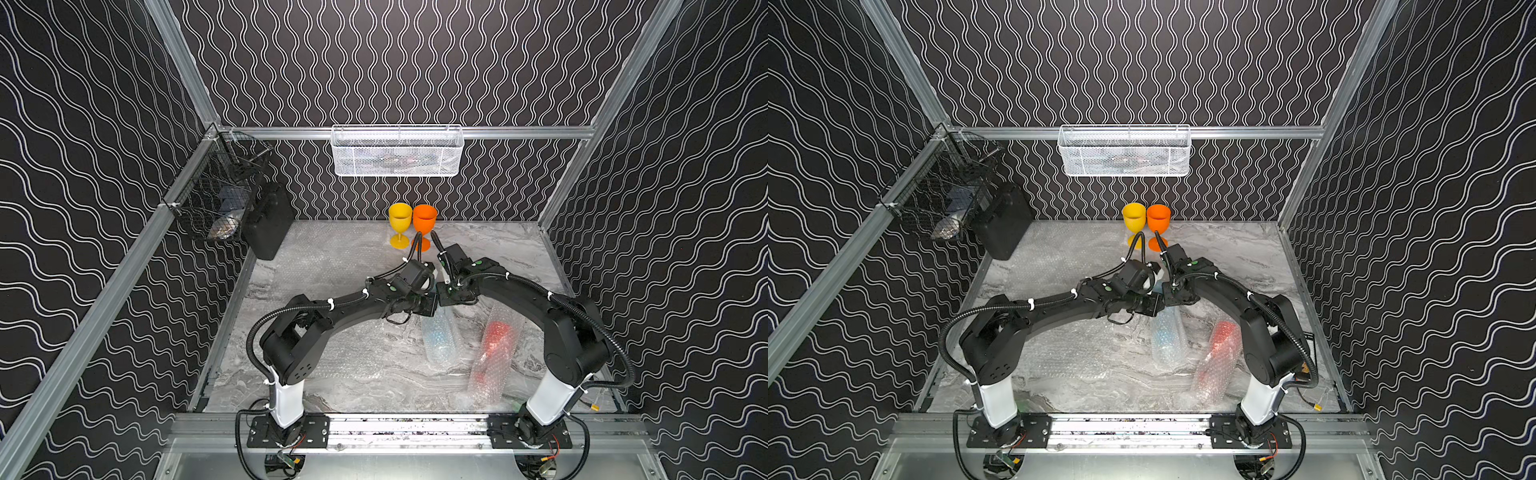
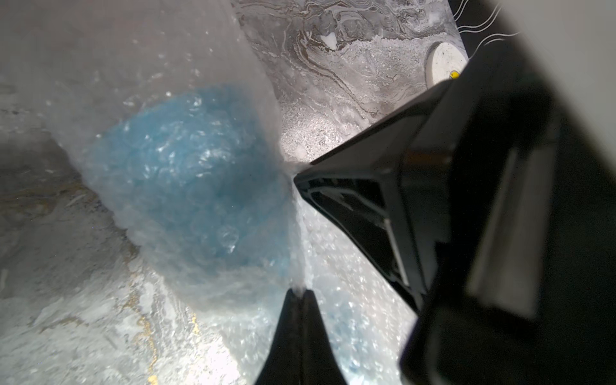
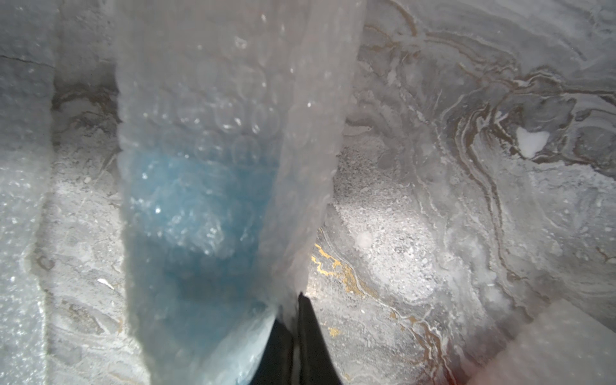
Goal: Unpack wine glasses from bubble wrap
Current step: Unwrap the bubble wrap at the center of the board.
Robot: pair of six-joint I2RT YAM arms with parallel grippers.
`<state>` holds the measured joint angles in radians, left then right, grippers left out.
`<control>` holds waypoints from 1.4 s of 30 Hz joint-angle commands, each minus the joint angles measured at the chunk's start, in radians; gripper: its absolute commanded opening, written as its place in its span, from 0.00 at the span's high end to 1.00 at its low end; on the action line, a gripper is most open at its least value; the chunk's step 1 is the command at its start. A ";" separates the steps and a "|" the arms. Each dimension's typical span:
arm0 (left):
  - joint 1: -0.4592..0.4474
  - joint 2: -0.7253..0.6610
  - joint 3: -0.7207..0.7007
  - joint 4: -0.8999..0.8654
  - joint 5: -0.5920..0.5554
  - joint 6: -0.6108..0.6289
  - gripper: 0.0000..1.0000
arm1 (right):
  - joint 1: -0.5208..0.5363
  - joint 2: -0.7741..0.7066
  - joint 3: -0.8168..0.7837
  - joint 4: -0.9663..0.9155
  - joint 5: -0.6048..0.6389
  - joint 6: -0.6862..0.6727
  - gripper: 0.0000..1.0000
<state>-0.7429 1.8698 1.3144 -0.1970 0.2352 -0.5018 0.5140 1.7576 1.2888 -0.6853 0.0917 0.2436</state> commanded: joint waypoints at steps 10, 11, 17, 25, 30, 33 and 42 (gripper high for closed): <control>-0.001 -0.029 -0.002 -0.030 -0.040 0.009 1.00 | -0.013 -0.016 -0.009 0.023 -0.001 0.008 0.97; -0.001 -0.030 -0.003 -0.031 -0.044 0.011 1.00 | -0.013 -0.016 -0.009 0.023 -0.002 0.008 0.97; 0.002 -0.035 -0.012 -0.042 -0.069 0.020 1.00 | -0.017 -0.016 -0.011 0.023 -0.002 0.011 0.98; 0.014 -0.042 -0.039 -0.050 -0.102 0.034 1.00 | -0.023 -0.012 -0.013 0.028 0.009 0.011 0.98; 0.028 -0.063 -0.082 -0.020 -0.105 0.029 1.00 | -0.026 -0.014 -0.013 0.027 0.010 0.014 0.99; 0.034 -0.059 -0.082 -0.020 -0.106 0.032 1.00 | -0.029 -0.023 -0.021 0.030 0.014 0.016 0.99; 0.042 -0.067 -0.093 -0.022 -0.116 0.034 1.00 | -0.047 -0.035 -0.026 0.035 0.008 0.018 0.99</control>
<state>-0.7059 1.8202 1.2285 -0.1867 0.1524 -0.4755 0.4740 1.7275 1.2640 -0.6678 0.0650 0.2470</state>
